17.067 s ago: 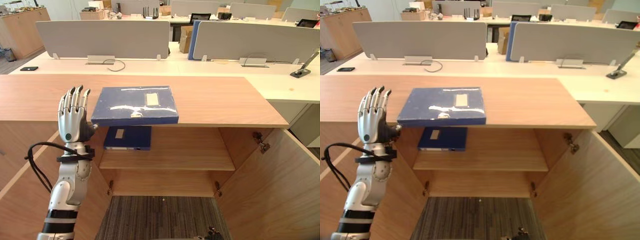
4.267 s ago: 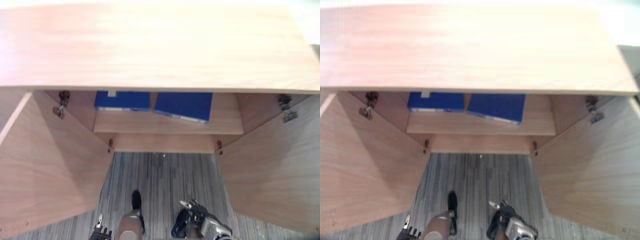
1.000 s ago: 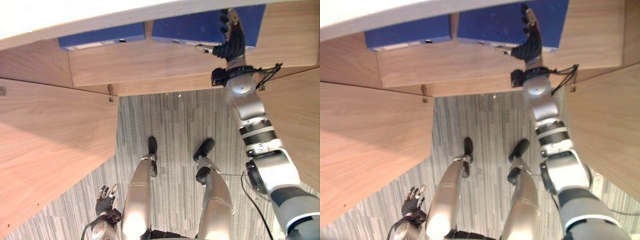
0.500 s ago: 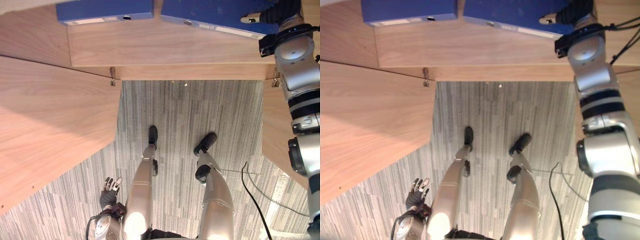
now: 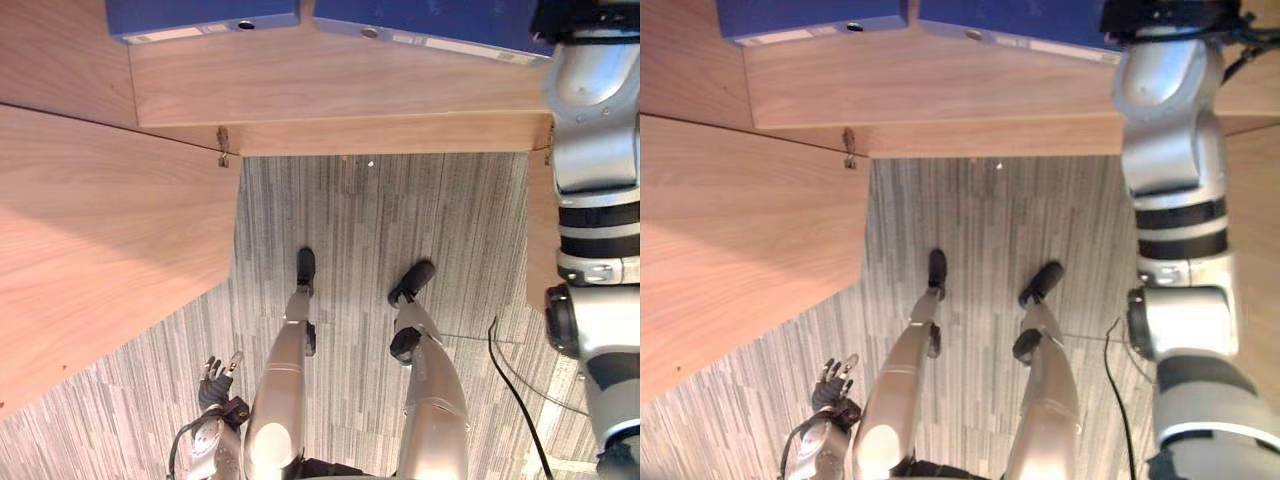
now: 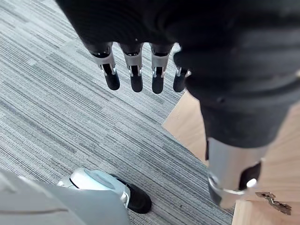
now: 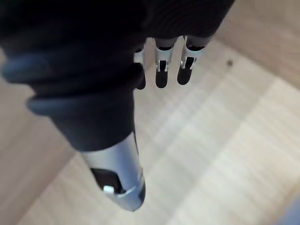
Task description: Walk over to the cabinet, pick up the folder, carry it to the office cabinet, place the folder inside the office cabinet, then close the office cabinet door
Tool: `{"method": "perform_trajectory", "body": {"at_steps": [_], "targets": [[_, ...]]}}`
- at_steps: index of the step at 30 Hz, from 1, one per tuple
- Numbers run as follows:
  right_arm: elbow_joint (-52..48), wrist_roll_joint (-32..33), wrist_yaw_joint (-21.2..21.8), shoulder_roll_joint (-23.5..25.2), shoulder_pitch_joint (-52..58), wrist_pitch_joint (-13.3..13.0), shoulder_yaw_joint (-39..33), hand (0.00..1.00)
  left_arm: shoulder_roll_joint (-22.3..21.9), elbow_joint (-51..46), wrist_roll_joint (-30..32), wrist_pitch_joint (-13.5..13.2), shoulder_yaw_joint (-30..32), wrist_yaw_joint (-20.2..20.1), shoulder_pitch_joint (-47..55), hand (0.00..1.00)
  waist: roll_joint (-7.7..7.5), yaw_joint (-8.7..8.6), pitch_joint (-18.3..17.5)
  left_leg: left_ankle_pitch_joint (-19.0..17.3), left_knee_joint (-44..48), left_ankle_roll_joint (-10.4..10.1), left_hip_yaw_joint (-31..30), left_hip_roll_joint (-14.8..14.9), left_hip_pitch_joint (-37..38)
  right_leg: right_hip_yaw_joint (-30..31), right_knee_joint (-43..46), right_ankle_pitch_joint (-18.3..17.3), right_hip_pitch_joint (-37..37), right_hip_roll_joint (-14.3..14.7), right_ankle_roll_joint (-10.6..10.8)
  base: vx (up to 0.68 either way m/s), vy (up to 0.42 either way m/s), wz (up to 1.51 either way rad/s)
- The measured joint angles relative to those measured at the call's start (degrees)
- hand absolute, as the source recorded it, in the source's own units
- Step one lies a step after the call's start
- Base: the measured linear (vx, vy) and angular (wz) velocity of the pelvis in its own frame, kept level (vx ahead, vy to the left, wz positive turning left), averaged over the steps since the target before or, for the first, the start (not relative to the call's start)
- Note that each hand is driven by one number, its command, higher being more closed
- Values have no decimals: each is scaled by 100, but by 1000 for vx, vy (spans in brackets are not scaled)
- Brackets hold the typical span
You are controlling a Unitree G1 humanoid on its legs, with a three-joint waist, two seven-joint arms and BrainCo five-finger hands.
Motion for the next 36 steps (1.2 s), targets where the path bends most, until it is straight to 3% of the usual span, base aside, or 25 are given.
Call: {"method": "perform_trajectory", "body": {"at_steps": [5, 9, 12, 14, 17, 25, 28, 36], "targets": [[-850, -970, -457, 301, 352, 119, 164, 0, 210, 9, 153, -19, -275, 43, 56, 0, 5, -9, -5, 79, -145, 6, 76, -3, 146, 69, 12, 11, 29, 14, -12, 30, -52, -7], [-913, -1623, -483, 201, 825, 3, 964, 0, 400, 83, 178, -22, -408, -63, 551, 0, 5, -43, -21, 82, -149, 8, 85, -18, 174, 96, 3, 10, 41, 12, -9, 26, -42, -1], [-565, -2012, -26, 82, 1342, -327, 2201, 0, 486, 335, 193, 13, -496, -128, 689, 0, 4, -56, -22, 85, -146, 13, 81, -21, 179, 109, -28, 31, 56, 52, 3, 26, -46, -1], [197, -2152, 491, 87, 1542, -607, 2956, 0, 516, 467, 169, 50, -645, -170, 657, 0, 4, -61, -22, 97, -146, 28, 74, -27, 178, 108, -157, 128, 108, 81, 11, 11, -15, 0], [983, -2143, 891, 87, 1623, -817, 3234, 0, 581, 661, 153, 59, -734, -171, 567, 0, 4, -86, -22, 109, -148, 44, 65, -62, 173, 107, -356, 256, 189, 93, 37, 0, 0, 0], [2086, -1913, 1019, -199, 1309, -812, 3164, 0, 647, 1117, 119, 32, -852, -154, 207, 0, 10, -129, -28, 209, -357, 114, 78, -183, 160, 133, -1215, 773, 414, 173, 129, 2, 2, -1], [2491, -1839, 1032, -46, 873, -640, 3108, 0, 625, 1343, 61, 67, -757, -88, -164, 0, 7, -134, -29, 246, -401, 115, 137, -179, 96, 157, -1516, 994, 428, 247, 85, 11, 6, -7], [2919, -539, 996, -92, 122, -388, 2006, 0, 399, 1117, 123, -35, -400, 144, -67, 0, 10, 19, -32, 273, -404, 92, 128, -162, 54, 158, -1659, 1087, 435, 289, 61, 7, 4, -2]]}}
